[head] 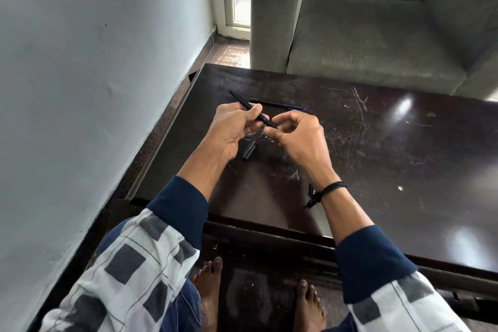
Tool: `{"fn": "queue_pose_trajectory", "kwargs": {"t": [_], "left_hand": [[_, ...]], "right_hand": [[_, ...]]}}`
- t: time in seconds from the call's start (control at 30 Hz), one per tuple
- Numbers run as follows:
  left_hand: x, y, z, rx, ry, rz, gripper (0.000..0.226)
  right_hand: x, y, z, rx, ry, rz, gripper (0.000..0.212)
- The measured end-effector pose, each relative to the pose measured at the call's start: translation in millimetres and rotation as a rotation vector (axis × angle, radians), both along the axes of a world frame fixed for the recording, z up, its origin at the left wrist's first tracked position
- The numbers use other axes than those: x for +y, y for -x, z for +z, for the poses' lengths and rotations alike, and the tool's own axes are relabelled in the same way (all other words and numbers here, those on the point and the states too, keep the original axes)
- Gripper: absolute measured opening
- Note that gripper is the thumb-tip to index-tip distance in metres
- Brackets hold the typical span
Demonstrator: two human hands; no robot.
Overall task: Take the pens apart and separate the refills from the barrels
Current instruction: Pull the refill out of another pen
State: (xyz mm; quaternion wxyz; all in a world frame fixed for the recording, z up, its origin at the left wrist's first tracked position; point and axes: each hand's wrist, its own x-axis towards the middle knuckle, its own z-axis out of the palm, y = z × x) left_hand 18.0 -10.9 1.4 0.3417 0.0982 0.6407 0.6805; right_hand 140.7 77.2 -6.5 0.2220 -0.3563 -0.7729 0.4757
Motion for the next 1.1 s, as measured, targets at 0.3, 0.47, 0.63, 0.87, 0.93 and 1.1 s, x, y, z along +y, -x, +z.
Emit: {"fn": "queue_pose_trajectory", "kwargs": {"t": [0.3, 0.47, 0.63, 0.87, 0.93, 1.1], "left_hand": [[0.1, -2.5, 0.1, 0.006, 0.005, 0.002, 0.008], [-0.6, -4.1, 2.4, -0.02, -0.008, 0.004, 0.007], [-1.2, -5.1, 3.8, -0.033, -0.019, 0.011, 0.006], [-1.3, -4.5, 1.6, -0.031, -0.015, 0.018, 0.007], [-1.5, -4.2, 0.9, -0.029, -0.01, 0.017, 0.008], [-1.9, -3.7, 1.5, -0.031, -0.005, 0.026, 0.012]], "right_hand": [[1.8, 1.2, -2.9, -0.002, 0.028, -0.006, 0.012], [-0.3, 0.8, -2.2, -0.016, -0.045, -0.035, 0.013], [-2.5, 0.1, -0.7, -0.02, -0.106, -0.05, 0.013], [-2.1, 0.6, -2.5, -0.009, -0.124, -0.053, 0.018], [-2.1, 0.6, -3.2, -0.003, -0.14, -0.053, 0.021], [-1.6, 0.4, -3.4, 0.009, -0.157, -0.052, 0.023]]}}
